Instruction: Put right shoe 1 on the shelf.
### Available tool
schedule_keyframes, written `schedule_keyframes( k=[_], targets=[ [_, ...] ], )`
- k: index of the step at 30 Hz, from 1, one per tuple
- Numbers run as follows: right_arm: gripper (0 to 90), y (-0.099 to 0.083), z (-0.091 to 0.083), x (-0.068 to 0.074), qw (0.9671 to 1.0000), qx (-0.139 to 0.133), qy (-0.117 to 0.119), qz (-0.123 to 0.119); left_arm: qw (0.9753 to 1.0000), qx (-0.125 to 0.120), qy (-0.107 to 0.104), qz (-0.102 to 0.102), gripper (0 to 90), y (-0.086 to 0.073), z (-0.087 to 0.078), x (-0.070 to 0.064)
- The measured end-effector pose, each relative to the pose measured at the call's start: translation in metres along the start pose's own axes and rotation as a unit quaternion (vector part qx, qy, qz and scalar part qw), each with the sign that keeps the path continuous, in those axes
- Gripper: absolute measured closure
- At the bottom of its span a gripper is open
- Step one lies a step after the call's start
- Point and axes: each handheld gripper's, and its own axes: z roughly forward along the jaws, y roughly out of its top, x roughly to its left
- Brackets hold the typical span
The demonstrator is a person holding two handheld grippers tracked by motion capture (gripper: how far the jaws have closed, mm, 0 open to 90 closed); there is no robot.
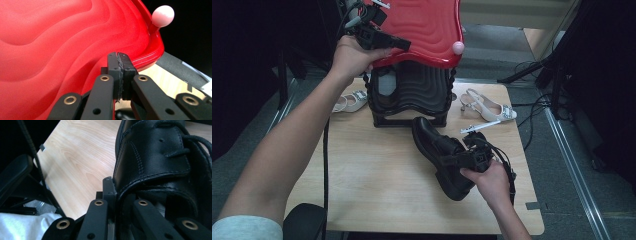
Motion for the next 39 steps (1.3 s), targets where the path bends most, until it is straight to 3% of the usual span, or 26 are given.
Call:
schedule_keyframes(
  k=[9,12,21,27,31,34,35,36,37,39],
  targets=[
    [87.1,0.011,-0.018,0.010,0.9999,-0.005,0.011,-0.010,1.0000,0.003,-0.002,-0.006,87.6,0.001,0.000,0.001],
    [87.1,0.020,-0.025,0.015,0.9998,-0.009,0.008,-0.014,1.0000,0.004,0.003,0.001,86.2,0.001,0.000,0.000],
    [87.1,0.057,-0.032,0.020,0.9990,-0.028,-0.018,-0.028,1.0000,0.005,-0.001,-0.002,90.0,0.001,0.001,0.000],
    [87.2,0.090,-0.028,0.020,0.9968,-0.053,-0.049,-0.033,1.0000,0.003,-0.002,0.001,90.0,0.001,0.000,0.000],
    [87.2,0.110,-0.018,0.021,0.9926,-0.072,-0.087,-0.043,1.0000,0.001,-0.004,-0.001,90.0,0.000,0.000,0.000],
    [87.1,0.119,-0.008,0.020,0.9864,-0.091,-0.126,-0.055,1.0000,0.000,-0.007,0.001,90.0,0.000,0.000,0.001],
    [87.1,0.119,-0.008,0.020,0.9864,-0.091,-0.126,-0.055,1.0000,0.000,-0.007,0.001,90.0,0.000,0.000,0.001],
    [87.1,0.123,0.002,0.018,0.9809,-0.101,-0.155,-0.060,1.0000,-0.001,-0.007,0.005,90.0,-0.001,0.000,0.001],
    [87.2,0.124,0.005,0.016,0.9790,-0.106,-0.163,-0.062,1.0000,-0.002,-0.006,0.006,90.0,-0.001,0.000,0.001],
    [87.1,0.126,0.013,0.012,0.9782,-0.116,-0.163,-0.054,0.9999,-0.001,-0.008,0.007,90.0,-0.001,0.000,0.002]
  ],
)
